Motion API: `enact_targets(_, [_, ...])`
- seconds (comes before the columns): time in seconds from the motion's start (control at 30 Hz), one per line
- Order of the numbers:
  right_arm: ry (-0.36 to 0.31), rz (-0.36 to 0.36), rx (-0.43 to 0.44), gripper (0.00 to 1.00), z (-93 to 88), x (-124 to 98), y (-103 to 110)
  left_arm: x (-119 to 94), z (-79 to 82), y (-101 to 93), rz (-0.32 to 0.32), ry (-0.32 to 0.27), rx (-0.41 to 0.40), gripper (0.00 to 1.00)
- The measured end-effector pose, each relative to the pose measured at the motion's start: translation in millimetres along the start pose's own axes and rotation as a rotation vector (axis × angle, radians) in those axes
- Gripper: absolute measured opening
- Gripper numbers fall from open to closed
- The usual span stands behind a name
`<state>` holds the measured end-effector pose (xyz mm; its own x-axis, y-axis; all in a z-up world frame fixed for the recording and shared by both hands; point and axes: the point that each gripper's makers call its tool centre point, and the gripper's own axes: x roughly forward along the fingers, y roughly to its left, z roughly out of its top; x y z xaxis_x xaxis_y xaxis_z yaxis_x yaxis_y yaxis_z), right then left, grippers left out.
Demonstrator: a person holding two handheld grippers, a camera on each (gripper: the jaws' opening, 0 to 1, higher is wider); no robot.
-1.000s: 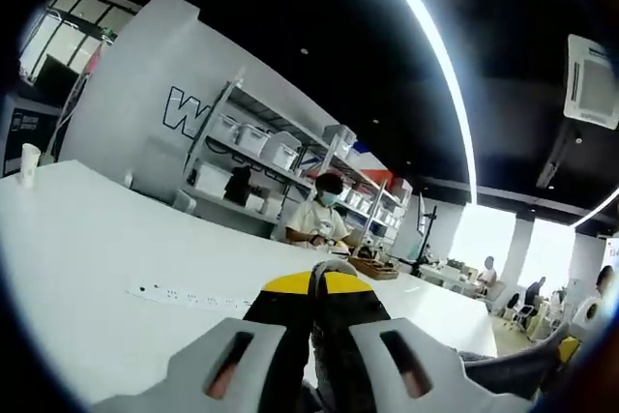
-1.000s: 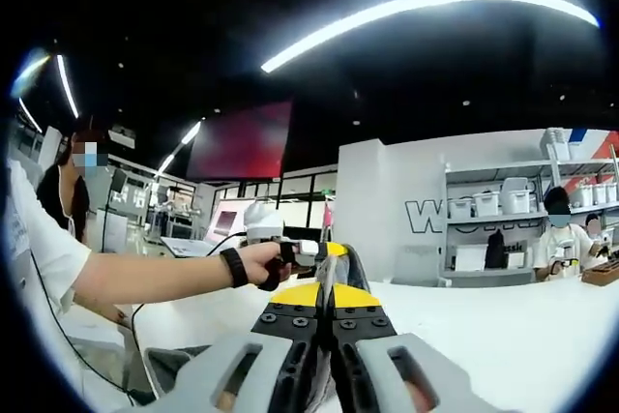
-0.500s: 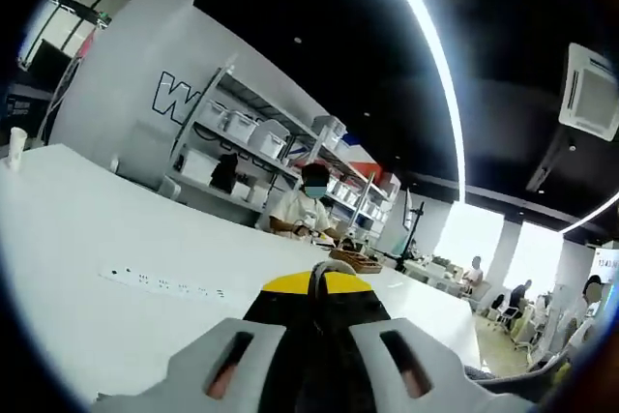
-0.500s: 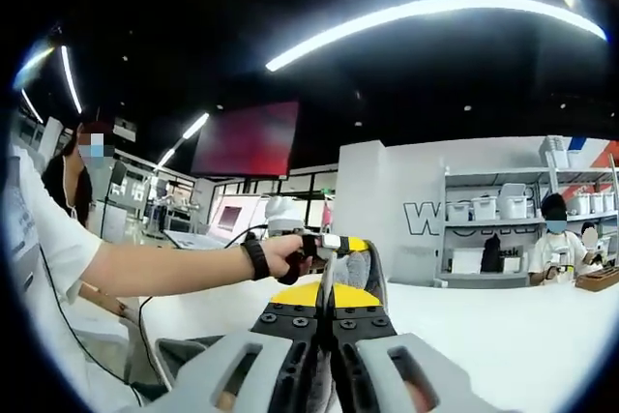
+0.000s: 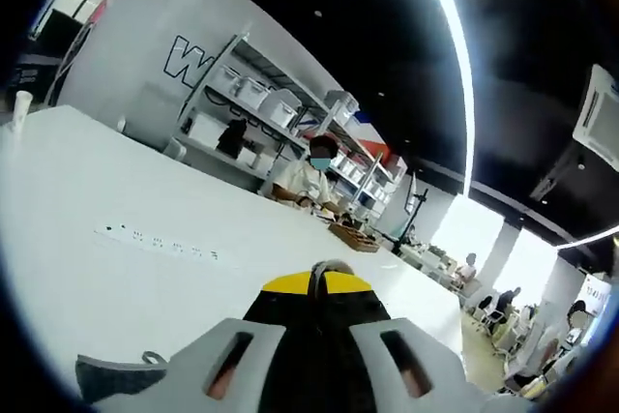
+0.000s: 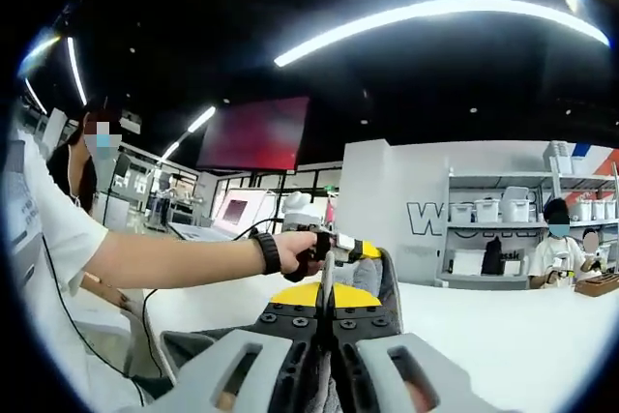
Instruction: Open the folded towel by lifting each exposed corner and separating the folded layers until the towel lies flat within the target outline without major curled edges
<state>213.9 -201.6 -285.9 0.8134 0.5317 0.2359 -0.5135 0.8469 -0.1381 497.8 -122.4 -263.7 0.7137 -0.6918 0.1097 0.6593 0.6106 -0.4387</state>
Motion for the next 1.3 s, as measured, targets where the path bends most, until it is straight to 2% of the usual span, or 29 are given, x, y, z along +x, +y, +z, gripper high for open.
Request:
enact_targets(0.1, [0.0, 0.007, -0.008, 0.0, -0.7, -3.0, 4.8, 4.7, -7.9, -3.0, 0.007, 0.024, -0.021, 0.01])
enact_targets(0.13, [0.002, 0.011, -0.016, 0.0, -3.4, -3.8, 8.5, 4.7, -14.4, -1.8, 0.027, 0.054, -0.077, 0.01])
enact_targets(0.23, [0.005, 0.012, -0.016, 0.0, -6.9, -4.5, 9.4, 3.9, -23.1, -3.3, 0.029, 0.086, -0.083, 0.01])
enact_targets(0.27, [0.007, 0.013, -0.017, 0.0, -7.9, -4.7, 9.6, 3.1, -29.0, -3.0, 0.03, 0.112, -0.094, 0.01])
enact_targets(0.3, [0.009, 0.012, -0.014, 0.0, -9.6, -5.2, 9.3, 0.4, -42.7, -4.7, 0.012, 0.182, -0.096, 0.01])
enact_targets(0.33, [0.009, 0.012, -0.014, 0.0, -9.8, -5.4, 9.1, -0.3, -46.3, -4.9, 0.008, 0.202, -0.115, 0.01])
enact_targets(0.37, [0.009, 0.009, -0.022, 0.0, -10.4, -5.6, 7.9, -3.2, -59.7, -8.2, -0.024, 0.272, -0.184, 0.01])
enact_targets(0.4, [0.013, 0.005, -0.028, 0.0, -11.2, -5.8, 7.1, -5.5, -64.0, -8.2, -0.025, 0.289, -0.22, 0.01])
enact_targets(0.5, [0.013, 0.001, -0.029, 0.0, -12.0, -6.1, 5.9, -4.6, -61.9, -6.8, -0.021, 0.292, -0.223, 0.01])
enact_targets(0.67, [0.013, -0.009, -0.038, 0.0, -11.9, -9.7, 3.9, -8.3, -69.6, -18.3, -0.056, 0.337, -0.304, 0.01])
enact_targets(0.73, [0.012, -0.009, -0.038, 0.0, -11.8, -10.8, 3.8, -8.0, -69.6, -19.6, -0.06, 0.333, -0.316, 0.01])
enact_targets(0.8, [0.018, -0.008, -0.053, 0.0, -12.2, -15.0, 5.0, -5.0, -73.7, -28.9, -0.099, 0.333, -0.357, 0.01])
enact_targets(0.87, [0.028, -0.004, -0.068, 0.0, -14.5, -17.6, 6.5, -3.5, -75.1, -32.4, -0.107, 0.34, -0.357, 0.01])
enact_targets(0.9, [0.037, -0.004, -0.079, 0.0, -17.8, -20.4, 7.1, -3.1, -75.8, -34.7, -0.11, 0.335, -0.358, 0.01])
enact_targets(1.0, [0.071, -0.011, -0.077, 0.0, -31.9, -29.8, 0.4, 0.7, -75.1, -47.0, -0.157, 0.317, -0.444, 0.01])
enact_targets(1.07, [0.075, -0.005, -0.075, 0.0, -33.1, -33.9, 1.8, 4.6, -68.6, -49.2, -0.164, 0.297, -0.482, 0.01])
enact_targets(1.3, [0.093, 0.005, -0.11, 0.0, -36.8, -42.0, 5.4, 6.9, -71.9, -59.2, -0.199, 0.292, -0.566, 0.01])
